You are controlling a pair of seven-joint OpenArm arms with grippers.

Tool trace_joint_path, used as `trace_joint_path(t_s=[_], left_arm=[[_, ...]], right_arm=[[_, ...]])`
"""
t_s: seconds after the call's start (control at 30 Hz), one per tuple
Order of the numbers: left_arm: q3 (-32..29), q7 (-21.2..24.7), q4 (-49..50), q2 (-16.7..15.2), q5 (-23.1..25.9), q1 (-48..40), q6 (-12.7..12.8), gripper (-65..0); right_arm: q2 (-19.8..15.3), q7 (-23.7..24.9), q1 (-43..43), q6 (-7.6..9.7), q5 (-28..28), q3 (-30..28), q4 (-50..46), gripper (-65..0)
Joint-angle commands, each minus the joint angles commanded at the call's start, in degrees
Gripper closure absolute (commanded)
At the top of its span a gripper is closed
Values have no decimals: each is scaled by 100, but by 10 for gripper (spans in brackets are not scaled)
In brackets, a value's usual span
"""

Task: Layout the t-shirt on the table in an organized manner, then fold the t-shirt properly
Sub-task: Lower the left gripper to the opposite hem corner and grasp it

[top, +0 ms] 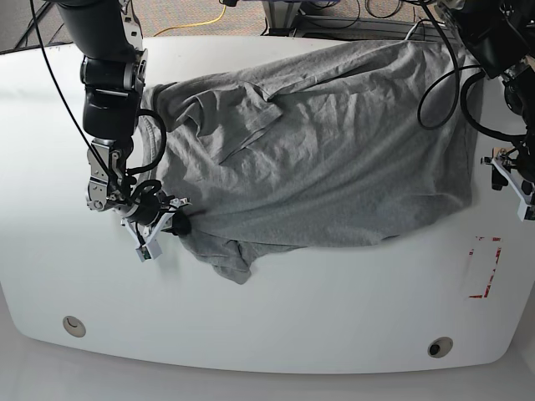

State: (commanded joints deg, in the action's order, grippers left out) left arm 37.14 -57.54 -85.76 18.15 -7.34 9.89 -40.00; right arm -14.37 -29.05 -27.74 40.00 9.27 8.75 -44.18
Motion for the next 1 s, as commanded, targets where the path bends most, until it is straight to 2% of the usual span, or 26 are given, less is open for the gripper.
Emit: trace_joint_path(t_s=[0.23,0.33,0.43,0.6,0.8,0.93,1.0], left_arm=[[9,492,1398,-18,-9,607,0,-388],[9,668,1908,-9,-9,782,0,-457],[0,835,2198,0,-18,888,0,-493],[-79,985,2488,0,-26,958,0,-493],[-624,1011,2734,-18,-44,1020,0,-493],[-651,1020,2875,-62,-44,1037,0,-490],[-659,1116,2892,-123,-26,1037,0,-467]], right_arm=[[18,-9,0,0,0,0,0,-2],[18,-9,0,0,0,-9,0,-2],[18,-9,0,0,0,-9,0,-2],[18,-9,0,0,0,-9,0,-2],[18,-9,0,0,0,-9,0,-2],[26,-9,0,0,9,-9,0,-2],[26,-9,0,0,9,-9,0,-2]])
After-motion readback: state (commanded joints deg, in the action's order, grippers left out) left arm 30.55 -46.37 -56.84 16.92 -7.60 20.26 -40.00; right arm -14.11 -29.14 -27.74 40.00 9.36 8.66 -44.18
